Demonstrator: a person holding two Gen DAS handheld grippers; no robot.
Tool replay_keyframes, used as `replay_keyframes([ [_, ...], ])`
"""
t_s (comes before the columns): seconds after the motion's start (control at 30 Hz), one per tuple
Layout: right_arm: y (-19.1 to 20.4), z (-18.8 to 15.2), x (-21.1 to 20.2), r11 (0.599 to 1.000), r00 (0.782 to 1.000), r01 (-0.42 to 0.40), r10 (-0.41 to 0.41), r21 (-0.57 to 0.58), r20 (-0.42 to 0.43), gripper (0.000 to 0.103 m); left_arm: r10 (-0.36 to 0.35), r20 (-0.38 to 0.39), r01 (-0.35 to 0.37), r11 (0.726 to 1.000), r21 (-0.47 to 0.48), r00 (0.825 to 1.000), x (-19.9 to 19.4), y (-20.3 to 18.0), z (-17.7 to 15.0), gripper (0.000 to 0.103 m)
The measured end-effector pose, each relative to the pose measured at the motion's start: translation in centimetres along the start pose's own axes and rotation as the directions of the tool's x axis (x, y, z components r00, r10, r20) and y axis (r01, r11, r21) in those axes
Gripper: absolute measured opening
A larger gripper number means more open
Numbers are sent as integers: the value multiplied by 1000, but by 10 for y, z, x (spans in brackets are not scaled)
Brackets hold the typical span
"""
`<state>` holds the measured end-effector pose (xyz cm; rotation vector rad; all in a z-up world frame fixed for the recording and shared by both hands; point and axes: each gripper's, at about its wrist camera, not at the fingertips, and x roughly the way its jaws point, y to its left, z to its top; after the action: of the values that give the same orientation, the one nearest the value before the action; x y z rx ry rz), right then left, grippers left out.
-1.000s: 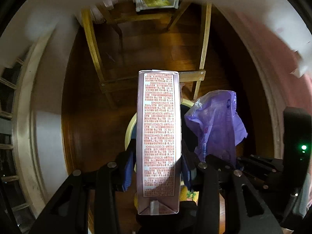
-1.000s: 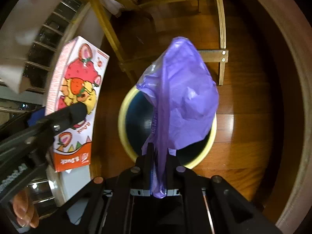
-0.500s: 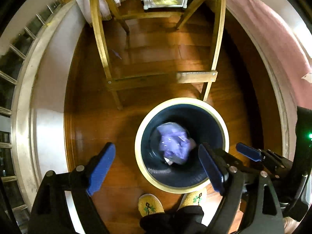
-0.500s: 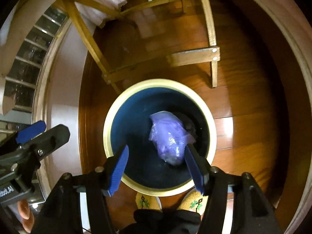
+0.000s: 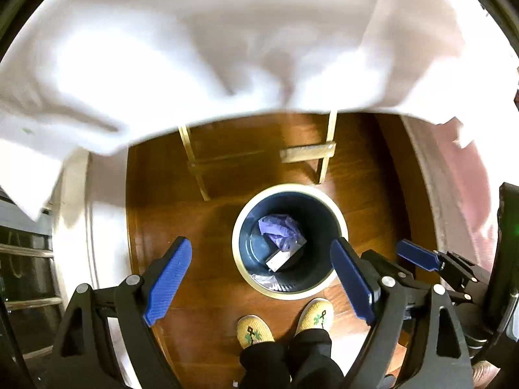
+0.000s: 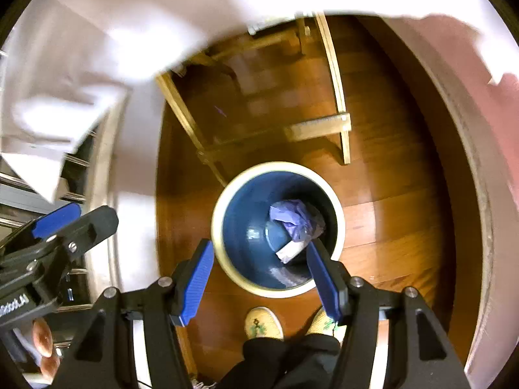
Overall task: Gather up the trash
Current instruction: 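Raise both open tools from the bin back toward the table, then grasp the white milk carton with the left tool while the right tool grasps the green box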
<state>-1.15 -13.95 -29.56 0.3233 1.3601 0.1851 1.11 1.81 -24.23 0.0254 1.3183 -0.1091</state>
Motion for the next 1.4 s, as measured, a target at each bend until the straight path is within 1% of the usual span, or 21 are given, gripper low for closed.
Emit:
replay_keyframes([
  [0.23,29,9,-85,1000,997,-28,29,-15,75,60,-9,48,8,1000,21,999,-76,-1,16,86],
  [0.33,39,12,-112,999,993,-44,46,-18,104,60,-12,76,10,1000,27,997,-110,1,23,86],
  [0.4,48,14,-132,999,991,-36,39,-31,127,60,-10,95,6,999,33,995,-132,2,28,86],
  [0.5,61,18,-162,998,986,-44,50,-42,161,60,-11,113,5,999,48,994,-161,4,34,86],
  [0.63,79,23,-194,998,980,-37,48,-57,193,60,-22,139,13,998,62,990,-202,8,40,86],
  [0.7,89,26,-210,997,976,-39,51,-61,211,60,-31,150,20,997,70,988,-215,10,41,86],
  [0.77,99,30,-227,997,972,-20,36,-71,232,60,-43,168,30,996,78,985,-231,13,45,86],
  [0.9,113,35,-248,996,964,-4,29,-94,263,60,-39,224,17,995,99,974,-251,18,49,86],
  [1.07,126,51,-265,991,955,55,-17,-120,297,60,-52,297,21,994,106,954,-277,18,68,86],
  [1.13,127,60,-270,991,952,56,-17,-120,307,60,-54,315,22,994,105,948,-283,17,75,86],
  [1.3,121,82,-279,992,946,73,-36,-103,321,60,-46,341,11,994,105,939,-287,11,93,86],
  [1.37,113,96,-278,993,948,76,-45,-87,314,60,-37,346,4,995,96,937,-285,8,101,86],
  [1.4,109,102,-276,994,951,66,-36,-86,306,60,-32,347,0,996,92,937,-283,7,105,86],
])
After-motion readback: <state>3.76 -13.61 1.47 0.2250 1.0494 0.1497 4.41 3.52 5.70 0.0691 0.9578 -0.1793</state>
